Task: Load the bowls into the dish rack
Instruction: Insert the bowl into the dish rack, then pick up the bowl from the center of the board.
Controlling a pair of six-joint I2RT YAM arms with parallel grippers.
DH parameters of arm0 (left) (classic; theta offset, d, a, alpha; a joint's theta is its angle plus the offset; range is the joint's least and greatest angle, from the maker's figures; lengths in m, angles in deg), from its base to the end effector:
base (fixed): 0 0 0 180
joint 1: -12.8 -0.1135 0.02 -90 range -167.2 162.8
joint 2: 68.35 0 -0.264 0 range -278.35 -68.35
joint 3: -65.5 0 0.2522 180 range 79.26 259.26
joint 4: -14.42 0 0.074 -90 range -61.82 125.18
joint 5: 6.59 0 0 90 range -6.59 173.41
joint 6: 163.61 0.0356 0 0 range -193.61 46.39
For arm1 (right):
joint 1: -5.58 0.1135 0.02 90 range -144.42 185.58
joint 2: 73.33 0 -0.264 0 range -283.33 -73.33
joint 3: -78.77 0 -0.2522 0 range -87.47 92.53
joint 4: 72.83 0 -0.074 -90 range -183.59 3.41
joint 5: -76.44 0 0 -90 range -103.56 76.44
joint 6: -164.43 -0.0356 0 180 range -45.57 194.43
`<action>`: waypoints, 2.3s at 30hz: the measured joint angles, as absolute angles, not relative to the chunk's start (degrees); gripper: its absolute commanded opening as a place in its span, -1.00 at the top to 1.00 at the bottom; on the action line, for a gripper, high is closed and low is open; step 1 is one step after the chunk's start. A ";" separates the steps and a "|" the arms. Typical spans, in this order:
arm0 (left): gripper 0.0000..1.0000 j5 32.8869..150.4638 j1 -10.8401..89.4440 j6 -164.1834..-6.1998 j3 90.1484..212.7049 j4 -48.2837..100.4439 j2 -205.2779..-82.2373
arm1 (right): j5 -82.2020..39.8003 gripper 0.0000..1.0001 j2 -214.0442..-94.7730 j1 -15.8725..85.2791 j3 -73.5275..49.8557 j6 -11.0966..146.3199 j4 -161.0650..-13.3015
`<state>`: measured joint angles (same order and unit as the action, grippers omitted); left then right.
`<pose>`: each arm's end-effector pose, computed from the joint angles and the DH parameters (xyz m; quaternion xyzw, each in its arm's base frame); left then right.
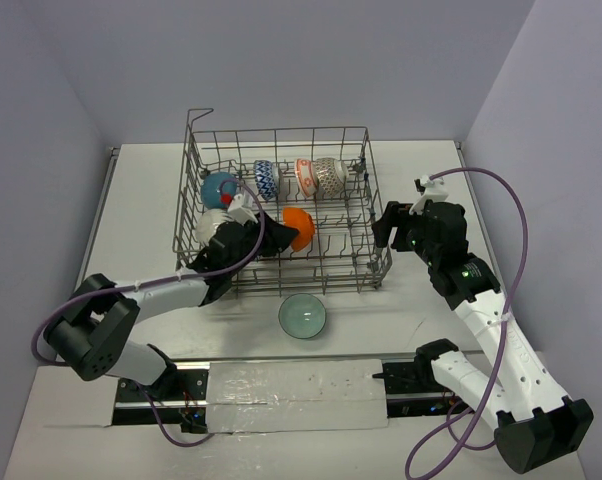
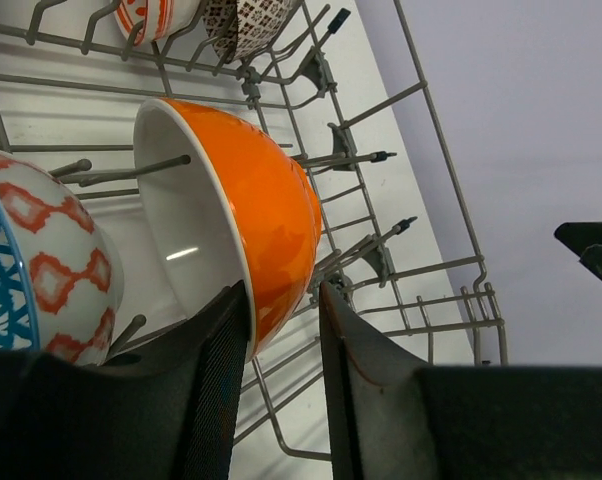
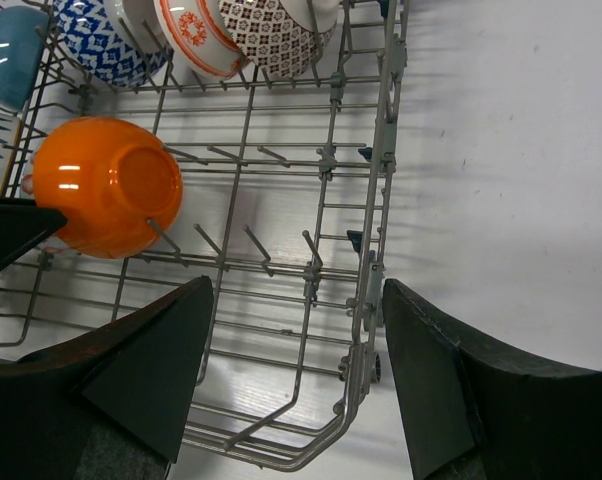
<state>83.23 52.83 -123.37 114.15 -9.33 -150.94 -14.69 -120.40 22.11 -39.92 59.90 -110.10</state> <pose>0.2321 -0.1948 0.2151 -0.0661 0.7643 -0.4519 0.4553 0.1776 0.0535 0.3260 -0.0200 0.8338 0.1556 0.5293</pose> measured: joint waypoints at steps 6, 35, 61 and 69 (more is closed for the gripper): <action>0.21 83.21 52.86 -121.45 117.56 -2.65 -151.00 | -14.69 -0.52 -120.35 22.11 -39.92 59.90 -109.96; 0.09 78.33 60.59 -105.64 134.24 18.40 -144.40 | -14.69 -0.52 -118.50 22.11 -39.94 59.92 -109.79; -0.08 80.78 85.09 -83.76 146.41 61.88 -146.48 | -8.50 -0.61 -115.06 22.11 -40.29 58.81 -109.79; -0.16 80.87 89.01 -83.79 143.42 63.78 -153.60 | -8.39 -0.61 -114.91 22.11 -40.29 58.81 -109.79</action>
